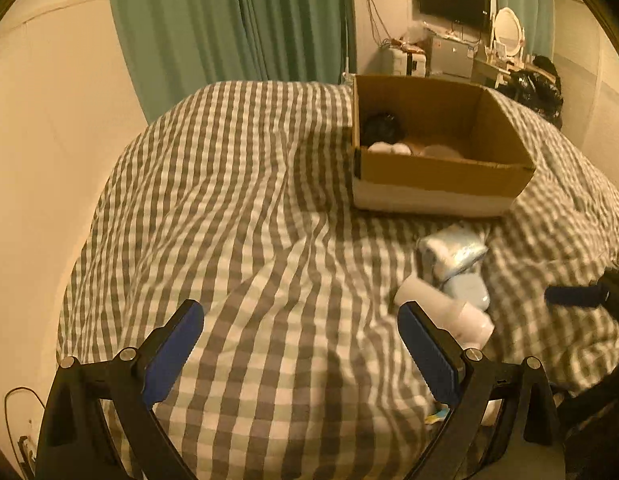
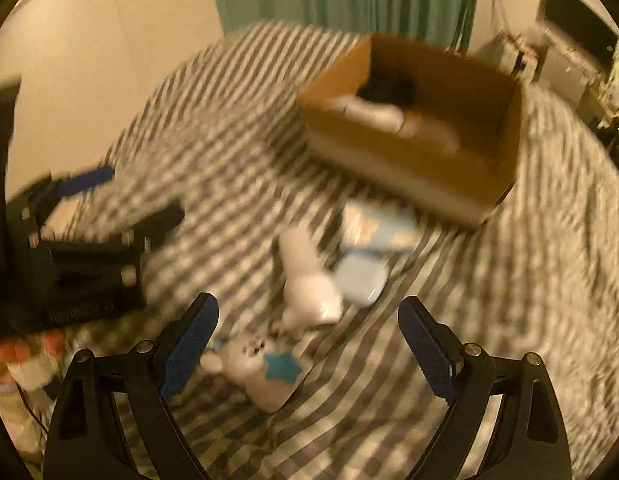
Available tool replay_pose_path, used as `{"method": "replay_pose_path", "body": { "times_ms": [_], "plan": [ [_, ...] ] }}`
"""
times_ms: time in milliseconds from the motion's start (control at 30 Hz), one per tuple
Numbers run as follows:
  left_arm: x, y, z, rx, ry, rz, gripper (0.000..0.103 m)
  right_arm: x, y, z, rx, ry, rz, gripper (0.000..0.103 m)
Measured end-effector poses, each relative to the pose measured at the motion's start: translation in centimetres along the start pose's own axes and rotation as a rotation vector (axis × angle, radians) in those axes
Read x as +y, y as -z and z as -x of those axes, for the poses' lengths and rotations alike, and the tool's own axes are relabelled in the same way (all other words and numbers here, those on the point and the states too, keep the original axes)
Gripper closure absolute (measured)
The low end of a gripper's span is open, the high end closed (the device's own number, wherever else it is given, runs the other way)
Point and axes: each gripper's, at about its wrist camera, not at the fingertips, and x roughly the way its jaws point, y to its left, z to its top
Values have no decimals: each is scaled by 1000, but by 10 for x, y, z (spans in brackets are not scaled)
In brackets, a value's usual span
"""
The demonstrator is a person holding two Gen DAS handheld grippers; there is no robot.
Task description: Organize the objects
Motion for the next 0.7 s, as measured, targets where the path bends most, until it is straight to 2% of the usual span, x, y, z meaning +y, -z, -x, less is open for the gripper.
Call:
{"method": "replay_pose_path", "body": {
  "times_ms": [133, 267, 467, 500, 700],
  "plan": [
    [1, 9, -7, 31, 12, -19, 3, 5, 17, -26, 79, -7, 13, 11],
    [2, 17, -10, 55, 22, -17, 3, 10, 24, -31, 90, -22, 20, 12],
    [5, 21, -4, 55, 29, 4, 3, 26, 31, -33, 114, -59, 75, 26],
    [6, 22, -4, 58, 30, 8, 3, 30, 33, -35, 126, -78, 89, 39],
    [7, 24, -3, 72, 33, 26, 3, 36, 37, -41, 160, -95, 120, 39]
  ]
}}
